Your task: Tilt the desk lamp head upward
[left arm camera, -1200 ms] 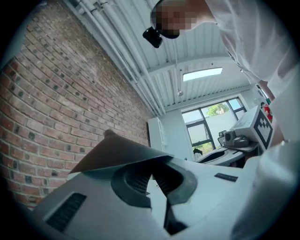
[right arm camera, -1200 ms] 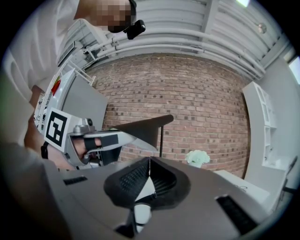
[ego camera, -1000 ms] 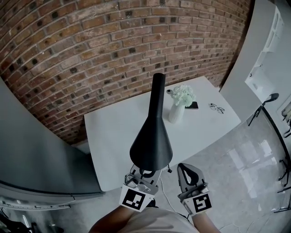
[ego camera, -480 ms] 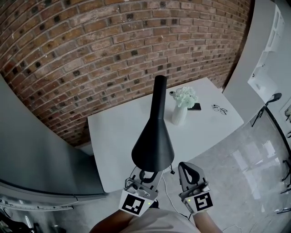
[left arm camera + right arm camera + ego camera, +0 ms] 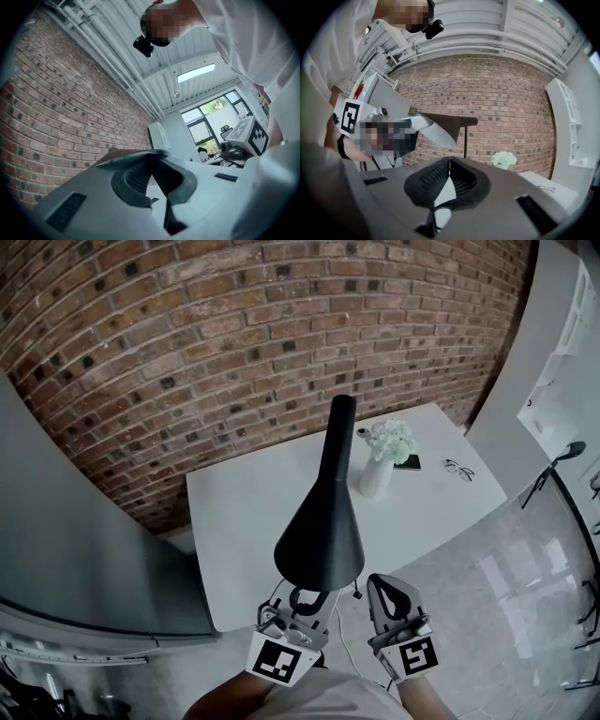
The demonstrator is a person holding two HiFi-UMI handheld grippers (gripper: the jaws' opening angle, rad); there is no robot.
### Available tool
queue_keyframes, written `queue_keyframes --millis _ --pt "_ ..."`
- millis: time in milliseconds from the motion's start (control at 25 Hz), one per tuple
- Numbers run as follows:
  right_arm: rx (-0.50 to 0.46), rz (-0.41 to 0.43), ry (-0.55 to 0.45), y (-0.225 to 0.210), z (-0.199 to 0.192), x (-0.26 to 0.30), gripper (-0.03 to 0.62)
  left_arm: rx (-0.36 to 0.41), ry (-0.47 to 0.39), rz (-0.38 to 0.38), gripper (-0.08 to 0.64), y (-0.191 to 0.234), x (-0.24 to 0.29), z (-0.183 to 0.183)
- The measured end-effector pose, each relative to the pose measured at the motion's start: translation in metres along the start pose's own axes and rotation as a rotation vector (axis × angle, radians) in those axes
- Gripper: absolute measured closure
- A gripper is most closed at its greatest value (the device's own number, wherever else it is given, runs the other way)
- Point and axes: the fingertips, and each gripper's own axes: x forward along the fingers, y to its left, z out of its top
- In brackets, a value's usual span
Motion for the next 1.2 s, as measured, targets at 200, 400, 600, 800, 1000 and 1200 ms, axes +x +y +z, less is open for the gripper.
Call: queue_keyframes --millis 200,400,600,800,1000,1200 --pt "0.003 -0.008 -0.002 -0.003 -0.002 -0.003 0.575 0.009 0.016 -0.004 0.554 0.004 0.007 0.003" --pt "0.005 -0.02 -0.006 -0.007 -0.002 -0.006 0.575 0.034 0.002 0.007 0.554 0.01 0.014 0.02" --pt "0.003 -0.018 -0.018 -0.006 0.001 -0.006 0.575 0.035 -0.012 0.017 0.554 0.014 0.02 0.029" --pt "-0.005 -0.017 -0.028 -0.004 0.005 -0.006 0.575 0.022 -0.022 0.021 0.554 0.018 0.022 0.032" --pt "-0.01 -0.018 -0.023 -0.002 0.005 -0.004 0.575 -0.03 -0.046 0.035 0.554 0.027 0.028 0.036" --pt "-0.019 -0.014 -0.027 0.001 0.009 -0.002 0.575 -0.017 -0.043 0.018 0.554 0.027 0.027 0.037"
